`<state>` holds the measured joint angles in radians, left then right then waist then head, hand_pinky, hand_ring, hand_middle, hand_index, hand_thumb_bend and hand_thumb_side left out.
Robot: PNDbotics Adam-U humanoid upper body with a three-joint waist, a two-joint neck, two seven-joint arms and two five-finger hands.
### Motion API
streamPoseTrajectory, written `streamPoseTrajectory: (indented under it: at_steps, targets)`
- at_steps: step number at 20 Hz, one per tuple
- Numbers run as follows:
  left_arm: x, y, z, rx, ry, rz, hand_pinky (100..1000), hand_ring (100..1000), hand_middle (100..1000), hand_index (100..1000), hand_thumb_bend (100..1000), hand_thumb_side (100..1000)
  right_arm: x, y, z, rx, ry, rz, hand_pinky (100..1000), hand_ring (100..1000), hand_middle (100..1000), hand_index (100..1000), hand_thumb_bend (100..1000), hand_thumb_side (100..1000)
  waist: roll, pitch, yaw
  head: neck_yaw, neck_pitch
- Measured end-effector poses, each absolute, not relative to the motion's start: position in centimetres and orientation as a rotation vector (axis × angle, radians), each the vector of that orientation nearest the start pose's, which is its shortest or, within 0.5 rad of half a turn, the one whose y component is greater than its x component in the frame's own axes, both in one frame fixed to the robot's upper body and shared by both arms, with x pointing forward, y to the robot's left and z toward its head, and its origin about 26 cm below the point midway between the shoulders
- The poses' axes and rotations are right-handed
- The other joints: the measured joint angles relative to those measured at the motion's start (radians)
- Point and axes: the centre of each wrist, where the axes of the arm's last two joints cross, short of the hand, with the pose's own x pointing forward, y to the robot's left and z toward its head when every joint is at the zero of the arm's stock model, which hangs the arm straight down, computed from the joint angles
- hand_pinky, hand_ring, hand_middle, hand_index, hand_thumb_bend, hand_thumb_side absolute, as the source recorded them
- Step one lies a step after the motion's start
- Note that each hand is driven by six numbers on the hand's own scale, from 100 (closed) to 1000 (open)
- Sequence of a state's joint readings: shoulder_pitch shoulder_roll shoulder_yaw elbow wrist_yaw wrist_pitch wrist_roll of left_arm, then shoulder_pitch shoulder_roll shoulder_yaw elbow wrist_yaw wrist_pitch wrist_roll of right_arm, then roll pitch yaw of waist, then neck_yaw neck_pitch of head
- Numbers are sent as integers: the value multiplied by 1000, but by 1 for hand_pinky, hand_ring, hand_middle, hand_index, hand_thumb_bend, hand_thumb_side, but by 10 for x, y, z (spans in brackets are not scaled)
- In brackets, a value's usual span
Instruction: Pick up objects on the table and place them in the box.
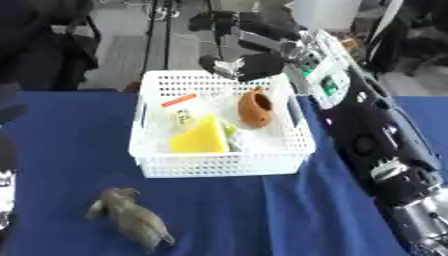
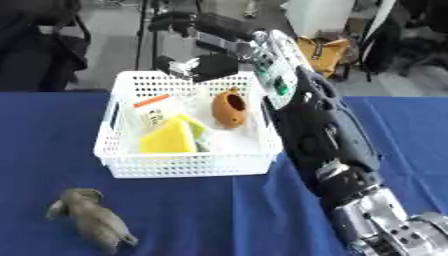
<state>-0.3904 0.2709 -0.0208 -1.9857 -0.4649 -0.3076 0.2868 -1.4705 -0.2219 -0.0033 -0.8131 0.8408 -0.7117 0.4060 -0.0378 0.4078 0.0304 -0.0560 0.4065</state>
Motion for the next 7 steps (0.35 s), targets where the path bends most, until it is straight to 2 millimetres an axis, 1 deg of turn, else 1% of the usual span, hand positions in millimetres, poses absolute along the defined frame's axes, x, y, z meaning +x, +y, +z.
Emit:
streamPoseTrajectory:
  at_steps: [4,5,6,7]
  targets:
    - [309,238,217,-809,3345,427,827,903,969,906,100,889,481,-133,399,728,2501,-1930,821,931,1000,1000,275,947,6,-4,-5,1,6]
    - [309,238,217,-810,3346,426,827,903,968,906,100,886,479,-134,403,722,2512,-1902,798,902,970,1000,274,956,7,-7,-8,4,6]
    - [309,238,217,-812,3346,424,827,903,968,906,100,886,475,-137,408,715,2525,-1861,795,898,962,1000,271,958,8,-11,-11,7,6]
    - [309,238,217,-815,3346,421,828,902,968,906,100,884,471,-141,414,714,2543,-1808,765,853,891,1000,270,963,9,-15,-13,10,7]
